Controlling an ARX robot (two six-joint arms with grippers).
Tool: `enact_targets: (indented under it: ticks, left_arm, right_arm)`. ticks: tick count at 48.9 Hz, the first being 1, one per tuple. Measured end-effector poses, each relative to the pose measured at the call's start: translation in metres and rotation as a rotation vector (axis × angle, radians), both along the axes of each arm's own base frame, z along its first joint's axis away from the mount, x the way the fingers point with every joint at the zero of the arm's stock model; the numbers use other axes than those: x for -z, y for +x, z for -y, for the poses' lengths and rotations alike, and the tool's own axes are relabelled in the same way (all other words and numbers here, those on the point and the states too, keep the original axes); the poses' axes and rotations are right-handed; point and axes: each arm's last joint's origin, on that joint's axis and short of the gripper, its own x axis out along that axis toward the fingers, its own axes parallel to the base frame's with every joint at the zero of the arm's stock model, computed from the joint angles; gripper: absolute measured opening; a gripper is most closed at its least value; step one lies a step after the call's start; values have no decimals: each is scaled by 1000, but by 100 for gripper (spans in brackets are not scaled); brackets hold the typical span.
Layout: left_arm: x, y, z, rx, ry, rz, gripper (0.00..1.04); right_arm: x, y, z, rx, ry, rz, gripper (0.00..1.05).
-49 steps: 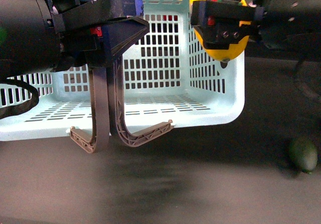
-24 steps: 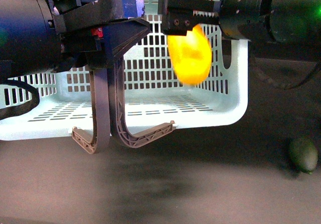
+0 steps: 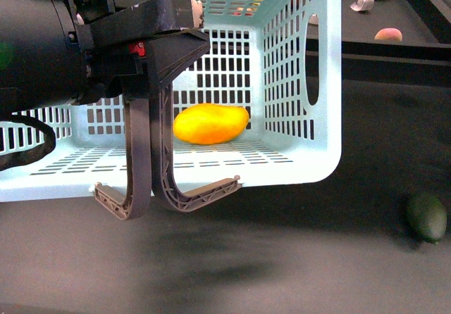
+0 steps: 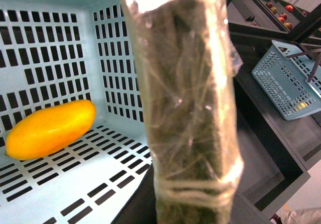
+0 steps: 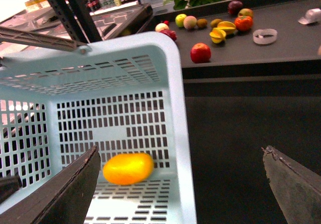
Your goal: Pick mango with right arm and hold basket with left
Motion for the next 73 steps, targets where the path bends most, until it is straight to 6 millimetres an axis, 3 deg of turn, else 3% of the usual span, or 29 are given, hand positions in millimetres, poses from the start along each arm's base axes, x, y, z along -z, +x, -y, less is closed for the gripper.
enact_targets:
  ticks: [7, 14, 20, 32, 37, 42, 54, 59, 73]
  left_arm:
    - [0, 0, 0, 2, 1, 1, 9]
    - [0, 0, 0, 3, 0, 0, 9]
    - [0, 0, 0, 3, 0, 0, 9]
    - [0, 0, 1, 3, 0, 0, 9]
    - [0, 0, 1, 3, 0, 0, 9]
    - [0, 0, 1, 3, -2, -1, 9]
    - [0, 0, 1, 3, -1, -1, 9]
    - [0, 0, 1, 3, -1, 0, 9]
    - [0, 0, 1, 3, 0, 1, 9]
  right_arm:
    - [6, -42, 25, 65, 29, -3, 97]
    - [10, -65, 35, 149, 29, 15, 97]
    - [14, -74, 38, 178, 33, 28, 97]
    - [14, -75, 38, 190, 24, 39, 96]
    - [17, -78, 41, 276, -94, 157, 81]
    - [19, -84, 46, 279, -202, 197, 58]
    - [26, -91, 56, 251, -235, 203, 25]
    - [31, -95, 61, 283, -243, 210, 2]
    - [30, -103, 61, 281, -246, 217, 2]
